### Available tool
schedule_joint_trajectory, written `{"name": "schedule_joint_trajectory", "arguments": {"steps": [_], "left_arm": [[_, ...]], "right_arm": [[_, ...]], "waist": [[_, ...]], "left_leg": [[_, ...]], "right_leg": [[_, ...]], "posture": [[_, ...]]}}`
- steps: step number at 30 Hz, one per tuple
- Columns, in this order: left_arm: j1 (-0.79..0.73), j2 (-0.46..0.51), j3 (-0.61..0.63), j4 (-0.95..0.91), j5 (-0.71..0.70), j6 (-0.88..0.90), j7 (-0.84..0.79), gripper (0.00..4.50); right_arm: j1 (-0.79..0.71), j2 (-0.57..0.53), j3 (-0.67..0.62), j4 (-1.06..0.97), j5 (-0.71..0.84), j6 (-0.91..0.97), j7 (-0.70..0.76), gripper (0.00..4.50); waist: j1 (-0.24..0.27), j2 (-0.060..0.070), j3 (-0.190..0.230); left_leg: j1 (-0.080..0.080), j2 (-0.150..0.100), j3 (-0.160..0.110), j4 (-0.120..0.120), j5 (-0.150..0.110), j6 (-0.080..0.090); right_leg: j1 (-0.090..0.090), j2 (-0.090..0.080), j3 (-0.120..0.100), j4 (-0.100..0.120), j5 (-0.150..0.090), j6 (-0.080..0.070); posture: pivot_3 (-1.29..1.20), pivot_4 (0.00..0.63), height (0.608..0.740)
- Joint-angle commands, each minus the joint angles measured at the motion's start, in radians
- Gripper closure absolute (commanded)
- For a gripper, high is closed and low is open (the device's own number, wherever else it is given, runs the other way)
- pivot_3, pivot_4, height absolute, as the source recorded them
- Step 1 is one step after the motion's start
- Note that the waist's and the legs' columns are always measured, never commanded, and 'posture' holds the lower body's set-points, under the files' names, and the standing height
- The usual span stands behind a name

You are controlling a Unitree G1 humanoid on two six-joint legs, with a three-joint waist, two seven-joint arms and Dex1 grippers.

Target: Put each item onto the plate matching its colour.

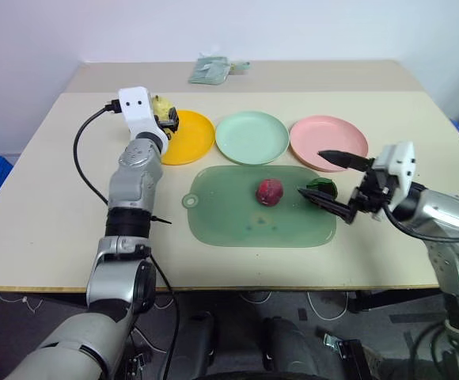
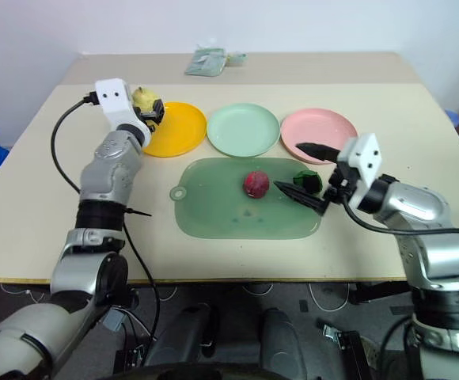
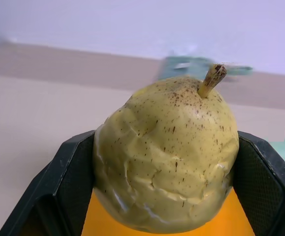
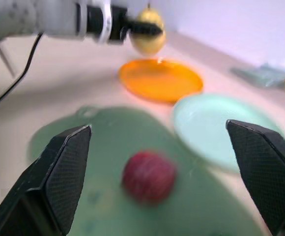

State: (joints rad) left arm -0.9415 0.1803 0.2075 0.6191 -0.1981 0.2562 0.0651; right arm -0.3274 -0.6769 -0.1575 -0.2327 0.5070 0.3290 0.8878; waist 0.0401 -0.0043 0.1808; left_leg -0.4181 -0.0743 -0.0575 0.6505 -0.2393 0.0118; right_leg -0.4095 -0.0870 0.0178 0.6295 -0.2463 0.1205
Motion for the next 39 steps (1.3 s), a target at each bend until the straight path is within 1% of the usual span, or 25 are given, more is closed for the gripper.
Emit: {"name": "schedule_joint_trajectory", "arguments": {"steps": [1,4,8,10,13,17,18,19,22,25,27,28,30,32,35,37,39], "left_arm": [[-0.075,0.002,0.007,0.173,0.032,-0.155,-0.002,1.14],[-0.115,0.003,0.006,0.313,0.047,-0.241,-0.011,1.14],[-0.149,0.003,0.016,0.43,0.046,-0.306,-0.025,1.14],[-0.161,0.0,0.018,0.475,0.045,-0.324,-0.035,1.14],[-0.175,-0.009,0.024,0.519,0.035,-0.342,-0.066,1.14],[-0.181,-0.02,0.04,0.528,0.01,-0.354,-0.133,1.14],[-0.181,-0.02,0.038,0.528,0.014,-0.361,-0.135,0.12],[-0.182,-0.02,0.037,0.53,0.016,-0.361,-0.14,0.06],[-0.184,-0.02,0.031,0.531,0.027,-0.358,-0.129,0.06],[-0.176,-0.025,0.028,0.492,0.023,-0.351,-0.13,0.06],[-0.141,-0.023,0.021,0.403,0.013,-0.337,-0.16,0.06],[-0.107,-0.022,0.02,0.324,0.001,-0.314,-0.176,0.06],[-0.009,-0.012,0.001,0.119,-0.009,-0.254,-0.206,0.06],[0.112,-0.003,-0.016,-0.136,-0.043,-0.147,-0.236,0.06],[0.278,0.049,-0.06,-0.475,-0.079,0.002,-0.307,0.06],[0.356,0.08,-0.063,-0.639,-0.145,0.11,-0.352,0.06],[0.438,0.147,-0.076,-0.777,-0.224,0.201,-0.461,0.06]], "right_arm": [[-0.077,0.055,0.035,0.026,-0.053,-0.028,-0.076,0.0],[-0.142,0.119,0.08,0.052,-0.086,-0.028,-0.125,0.0],[-0.161,0.152,0.101,0.059,-0.103,-0.032,-0.138,0.0],[-0.161,0.161,0.104,0.056,-0.107,-0.033,-0.144,0.0],[-0.158,0.168,0.107,0.048,-0.111,-0.031,-0.152,0.0],[-0.152,0.172,0.107,0.04,-0.114,-0.03,-0.16,0.0],[-0.151,0.173,0.107,0.039,-0.114,-0.03,-0.162,0.0],[-0.15,0.174,0.107,0.037,-0.114,-0.029,-0.163,0.0],[-0.147,0.176,0.105,0.035,-0.114,-0.03,-0.165,0.0],[-0.143,0.176,0.103,0.033,-0.115,-0.033,-0.167,0.0],[-0.14,0.176,0.105,0.028,-0.115,-0.032,-0.168,0.0],[-0.137,0.177,0.106,0.024,-0.113,-0.031,-0.167,0.0],[-0.129,0.178,0.108,0.011,-0.109,-0.026,-0.168,0.0],[-0.117,0.178,0.108,-0.004,-0.105,-0.02,-0.169,0.0],[-0.093,0.17,0.1,-0.03,-0.097,-0.01,-0.168,0.0],[-0.066,0.155,0.083,-0.057,-0.088,-0.001,-0.167,0.0],[0.005,0.115,0.042,-0.122,-0.065,0.025,-0.154,0.0]], "waist": [[0.0,-0.001,0.0],[-0.003,-0.001,0.0],[-0.002,-0.001,0.0],[-0.002,-0.001,0.0],[-0.003,-0.001,0.0],[-0.004,-0.001,0.0],[-0.004,-0.001,0.0],[-0.004,-0.001,0.0],[-0.005,-0.001,0.0],[-0.005,-0.001,0.0],[-0.005,-0.001,0.0],[-0.006,-0.001,0.0],[-0.012,-0.001,0.0],[-0.026,-0.001,0.0],[-0.039,-0.001,0.0],[-0.039,-0.001,0.0],[-0.032,0.0,-0.001]], "left_leg": [[-0.001,-0.001,0.0,0.0,0.0,-0.001],[-0.003,-0.001,0.001,0.0,0.003,-0.005],[-0.009,-0.001,0.0,0.0,0.004,-0.006],[-0.009,-0.001,0.001,0.0,0.004,-0.006],[-0.009,-0.001,0.001,0.0,0.004,-0.006],[-0.009,-0.001,0.001,0.0,0.004,-0.006],[-0.009,-0.001,0.001,0.0,0.004,-0.006],[-0.009,-0.001,0.001,0.0,0.004,-0.006],[-0.009,-0.001,0.001,0.0,0.004,-0.006],[-0.009,-0.001,0.001,0.0,0.004,-0.006],[-0.009,-0.001,0.001,0.001,0.004,-0.006],[-0.009,-0.001,0.001,0.0,0.004,-0.006],[-0.009,-0.001,0.001,0.0,0.004,-0.006],[-0.009,-0.001,0.001,-0.001,0.004,-0.006],[-0.009,0.0,0.002,-0.002,0.004,-0.006],[-0.009,0.0,0.002,-0.002,0.004,-0.006],[-0.009,0.0,0.001,-0.001,0.004,-0.006]], "right_leg": [[0.0,0.0,0.0,0.0,0.0,0.0],[-0.003,-0.001,0.0,0.0,0.0,0.0],[-0.01,-0.001,0.0,0.003,0.0,0.001],[-0.01,-0.001,0.0,0.003,0.0,0.001],[-0.01,0.0,0.0,0.003,0.001,0.001],[-0.01,0.0,0.0,0.003,0.001,0.001],[-0.01,0.0,0.0,0.003,0.001,0.001],[-0.01,0.0,0.0,0.003,0.001,0.001],[-0.011,0.0,0.0,0.004,0.001,0.001],[-0.011,0.0,0.0,0.005,0.001,0.001],[-0.011,0.0,0.0,0.005,0.001,0.001],[-0.011,0.0,0.0,0.005,0.001,0.001],[-0.011,0.0,0.001,0.005,0.001,0.001],[-0.012,0.0,0.002,0.005,0.001,0.001],[-0.013,0.0,0.004,0.006,0.001,0.001],[-0.014,0.0,0.004,0.007,0.001,0.001],[-0.014,0.0,0.004,0.007,0.0,0.0]], "posture": [[0.0,0.15,0.74],[0.0,0.15,0.74],[0.0,0.15,0.74],[0.0,0.15,0.74],[0.0,0.15,0.74],[0.0,0.15,0.74],[0.0,0.15,0.74],[0.0,0.15,0.74],[0.0,0.15,0.74],[0.0,0.15,0.74],[0.0,0.15,0.74],[0.0,0.15,0.74],[0.0,0.15,0.74],[0.0,0.15,0.74],[0.0,0.15,0.74],[0.0,0.15,0.74],[0.0,0.15,0.74]]}}
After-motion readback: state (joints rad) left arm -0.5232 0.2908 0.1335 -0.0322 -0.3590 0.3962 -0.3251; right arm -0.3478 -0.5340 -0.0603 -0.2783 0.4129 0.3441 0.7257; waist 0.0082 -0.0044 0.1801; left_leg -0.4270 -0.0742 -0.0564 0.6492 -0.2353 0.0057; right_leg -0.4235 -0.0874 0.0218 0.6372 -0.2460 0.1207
